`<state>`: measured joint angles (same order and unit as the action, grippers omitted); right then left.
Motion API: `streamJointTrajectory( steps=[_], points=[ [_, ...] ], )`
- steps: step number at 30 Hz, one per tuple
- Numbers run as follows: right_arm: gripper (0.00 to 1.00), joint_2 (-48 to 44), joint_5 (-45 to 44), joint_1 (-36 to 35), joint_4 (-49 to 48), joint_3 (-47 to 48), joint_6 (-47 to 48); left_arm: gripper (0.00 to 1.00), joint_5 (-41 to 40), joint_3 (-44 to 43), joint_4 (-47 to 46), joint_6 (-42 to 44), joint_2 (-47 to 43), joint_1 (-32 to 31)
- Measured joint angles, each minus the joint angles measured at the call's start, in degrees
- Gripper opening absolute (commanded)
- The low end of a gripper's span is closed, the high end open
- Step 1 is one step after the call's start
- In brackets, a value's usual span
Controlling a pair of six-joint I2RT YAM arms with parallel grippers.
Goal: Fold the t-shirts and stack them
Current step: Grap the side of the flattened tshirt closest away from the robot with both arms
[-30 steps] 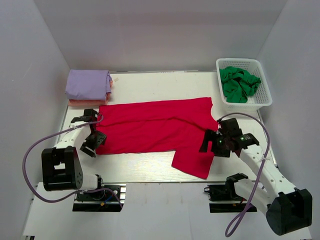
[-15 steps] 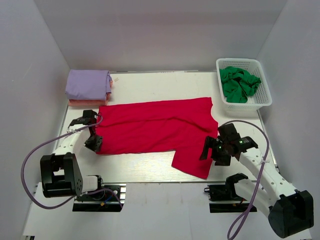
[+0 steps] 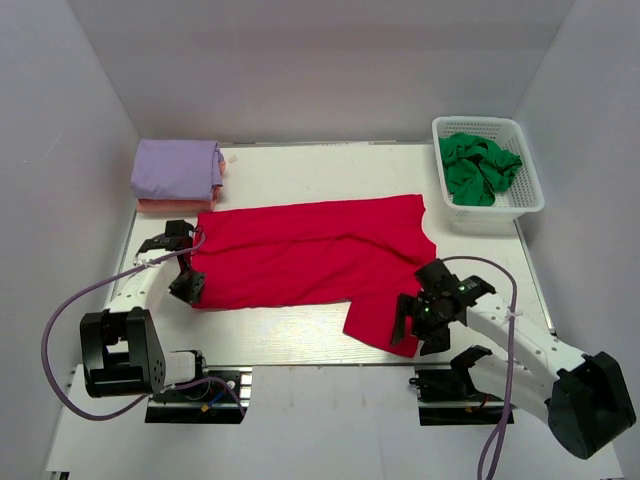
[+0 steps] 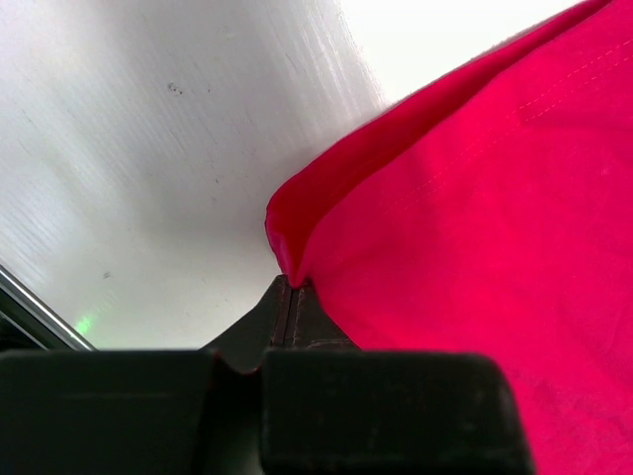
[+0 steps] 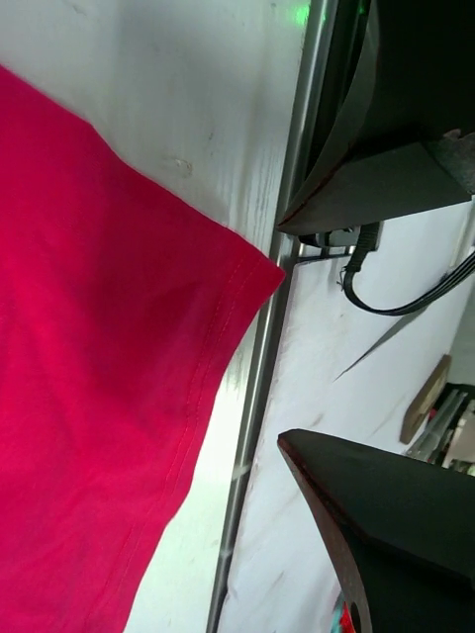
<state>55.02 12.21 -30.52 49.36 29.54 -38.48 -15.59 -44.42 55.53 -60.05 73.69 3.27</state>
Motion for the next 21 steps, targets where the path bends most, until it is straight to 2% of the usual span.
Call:
streamJointTrajectory(
  steps=[6,7,10,11,13,18,21],
  points=[
    [0.75,5.92,-1.70,-4.48,-2.58,-0.20,-2.29,0.00,0.00,0.09,-0.33,0.00,0.00,0.00],
    [0.65,7.08,-2.58,-4.79,-3.17,-0.28,-2.62,0.00,0.00,0.09,-0.35,0.07,0.00,0.00],
    [0.49,9.75,-5.16,-4.94,-4.74,-0.28,-3.43,0.00,0.07,0.09,-0.68,0.24,0.00,0.00],
    [0.30,10.47,-5.86,-4.92,-4.83,-0.09,-3.72,0.00,0.09,0.09,-0.72,0.31,0.00,0.00],
    [0.00,11.80,-7.17,-4.90,-5.51,0.24,-4.00,0.00,0.11,0.09,-0.74,0.48,0.00,0.00],
    [0.00,12.07,-8.92,-4.81,-7.23,1.55,-4.15,0.00,0.17,-0.13,-1.09,1.11,0.17,0.00],
    [0.00,12.20,-9.86,-4.42,-7.10,6.91,-3.21,0.00,0.15,-1.33,-1.16,1.53,1.03,0.00]
  ],
)
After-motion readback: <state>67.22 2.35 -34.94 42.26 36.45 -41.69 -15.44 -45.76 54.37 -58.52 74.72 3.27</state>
